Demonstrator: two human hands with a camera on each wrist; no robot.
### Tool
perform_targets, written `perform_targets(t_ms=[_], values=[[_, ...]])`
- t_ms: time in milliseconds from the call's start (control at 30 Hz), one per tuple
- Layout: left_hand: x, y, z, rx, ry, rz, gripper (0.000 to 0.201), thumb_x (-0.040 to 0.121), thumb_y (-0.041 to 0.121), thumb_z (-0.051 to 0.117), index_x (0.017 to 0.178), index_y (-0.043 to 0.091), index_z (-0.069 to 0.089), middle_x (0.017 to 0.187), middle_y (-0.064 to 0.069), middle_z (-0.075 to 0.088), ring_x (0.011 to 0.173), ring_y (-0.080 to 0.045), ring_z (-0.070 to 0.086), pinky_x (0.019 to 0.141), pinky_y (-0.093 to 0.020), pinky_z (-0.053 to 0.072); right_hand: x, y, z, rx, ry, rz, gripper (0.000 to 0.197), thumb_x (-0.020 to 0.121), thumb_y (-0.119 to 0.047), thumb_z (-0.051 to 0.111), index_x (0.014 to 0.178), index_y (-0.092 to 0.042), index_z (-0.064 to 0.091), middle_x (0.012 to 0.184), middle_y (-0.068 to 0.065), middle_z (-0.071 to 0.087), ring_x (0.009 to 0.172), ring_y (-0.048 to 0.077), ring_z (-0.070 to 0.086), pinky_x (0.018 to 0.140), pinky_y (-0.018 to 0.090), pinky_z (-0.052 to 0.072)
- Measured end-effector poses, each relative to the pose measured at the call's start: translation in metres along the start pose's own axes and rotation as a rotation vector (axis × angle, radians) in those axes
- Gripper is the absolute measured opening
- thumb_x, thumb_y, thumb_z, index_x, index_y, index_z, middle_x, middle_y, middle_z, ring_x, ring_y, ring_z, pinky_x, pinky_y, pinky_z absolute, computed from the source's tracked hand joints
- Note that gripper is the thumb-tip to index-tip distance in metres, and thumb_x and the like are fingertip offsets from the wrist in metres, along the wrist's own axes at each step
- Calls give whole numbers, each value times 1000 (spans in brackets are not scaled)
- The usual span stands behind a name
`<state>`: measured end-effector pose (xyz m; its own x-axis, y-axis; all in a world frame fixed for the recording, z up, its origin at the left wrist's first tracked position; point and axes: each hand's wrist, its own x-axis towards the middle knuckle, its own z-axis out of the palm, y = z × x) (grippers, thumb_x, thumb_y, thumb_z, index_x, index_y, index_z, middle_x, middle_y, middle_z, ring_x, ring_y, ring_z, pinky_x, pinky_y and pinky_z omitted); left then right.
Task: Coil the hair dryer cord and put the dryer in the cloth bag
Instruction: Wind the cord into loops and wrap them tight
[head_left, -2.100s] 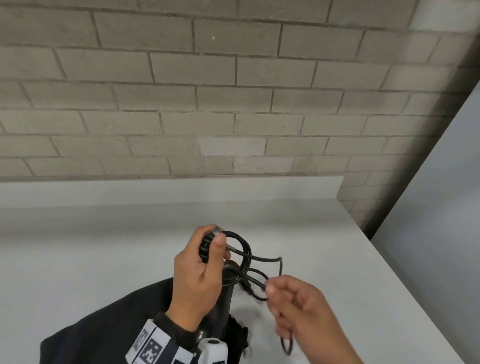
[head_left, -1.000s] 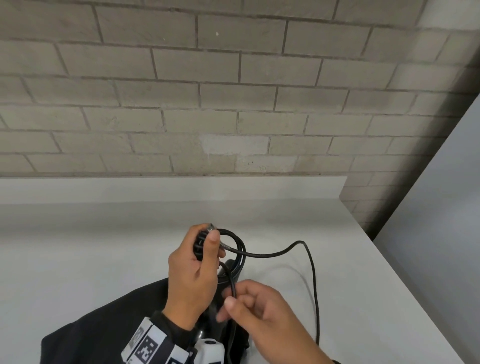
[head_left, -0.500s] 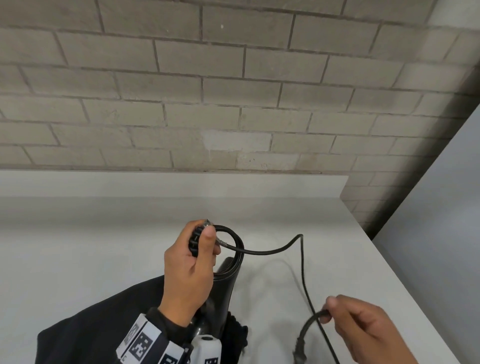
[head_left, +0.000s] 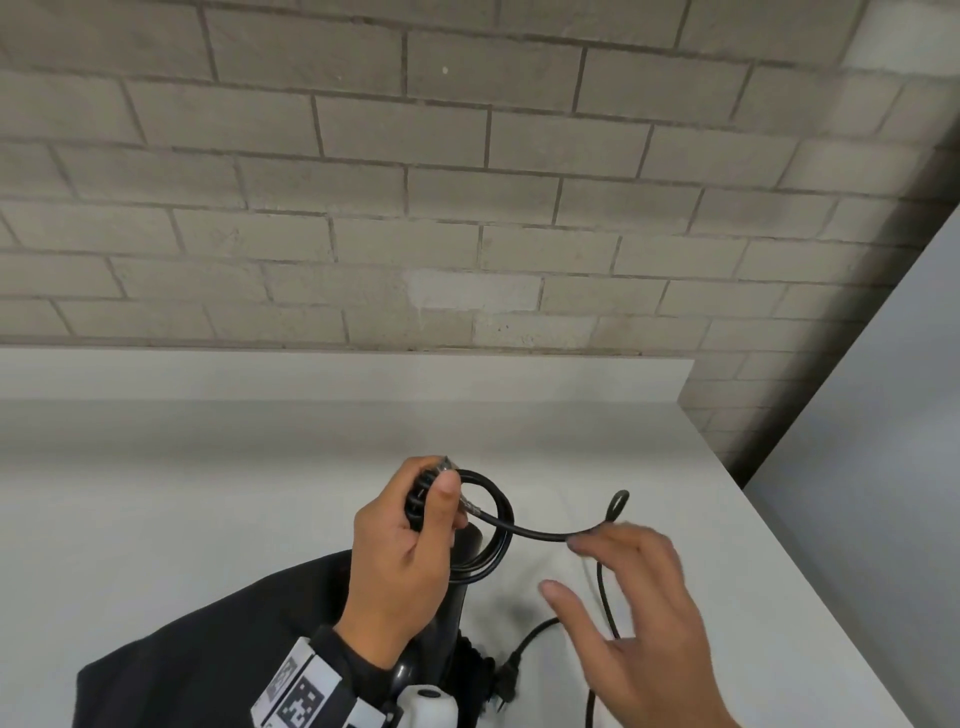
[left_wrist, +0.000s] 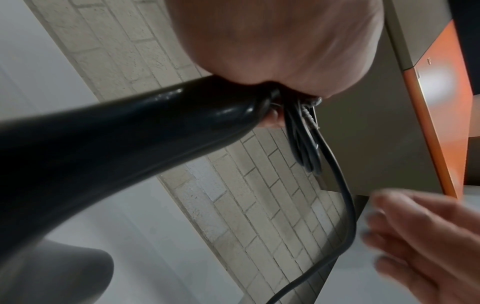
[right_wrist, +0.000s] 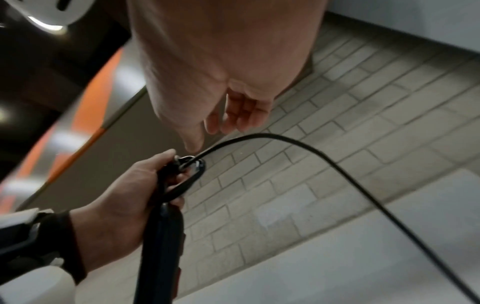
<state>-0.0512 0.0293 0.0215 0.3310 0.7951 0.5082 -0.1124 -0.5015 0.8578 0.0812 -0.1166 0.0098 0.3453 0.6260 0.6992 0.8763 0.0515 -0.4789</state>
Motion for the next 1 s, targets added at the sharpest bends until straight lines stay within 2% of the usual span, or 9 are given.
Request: perform_targets(t_ms=[67,100,167,233,400,600,733,900,1000], values=[[-1,0,0,8,-10,8,41,90,70,41,90,34,61,68,2,66,55,-9,59,53,-18,48,10,-4,7,-68,-120,-38,44,86,-40,64,122,-17,55,112,-4,56,113,10,50,106,22,34],[-1,0,1,9,-11,13,40,90,69,42,91,34,61,68,2,66,55,-9,60,54,-18,48,13,-4,9,-101,-193,-41,45,90,-42,59,128,-21,48,110,-8,55,110,7,49,106,22,33],[-1,1,0,2,-9,27,41,91,69,42,93,33,62,67,3,66,55,-8,60,55,-16,47,21,-5,13,-123,-249,-77,36,95,-40,53,127,-27,46,95,-12,52,89,4,50,88,21,42],[-2,2,1,-13,-11,39,44,91,69,41,98,31,63,64,8,64,53,-4,58,54,-13,45,32,-7,10,-109,-211,-172,21,96,-35,54,114,-25,57,85,-10,51,73,8,48,69,25,44],[-4,6,5,-65,-4,72,41,90,69,43,110,36,58,66,11,64,50,-3,56,52,-10,43,59,-17,-9,6,-214,-281,15,95,-32,57,99,-21,67,75,-6,46,65,12,45,58,27,42],[-5,4,0,-50,-45,109,34,90,70,43,105,43,57,58,11,61,46,-2,52,50,-14,43,80,-30,-17,190,-253,-189,8,93,-30,61,96,-28,68,76,-12,43,66,5,46,60,21,42],[-7,2,-3,-98,-62,131,34,92,67,46,107,39,58,70,13,68,46,-2,52,51,-15,44,91,-40,-14,273,-274,-101,6,91,-29,64,87,-30,68,71,-13,45,69,9,48,65,14,38],[-8,5,-6,-118,-77,149,31,93,64,47,107,39,59,63,18,61,47,0,52,51,-16,44,97,-47,-7,356,-285,-14,6,88,-23,70,84,-27,71,64,-3,46,64,10,47,64,8,35],[-9,5,-7,-119,-89,167,32,92,65,48,107,40,60,64,20,59,49,2,52,52,-15,44,97,-48,-5,417,-315,19,4,87,-22,71,84,-24,71,64,-1,49,62,10,47,62,11,36]])
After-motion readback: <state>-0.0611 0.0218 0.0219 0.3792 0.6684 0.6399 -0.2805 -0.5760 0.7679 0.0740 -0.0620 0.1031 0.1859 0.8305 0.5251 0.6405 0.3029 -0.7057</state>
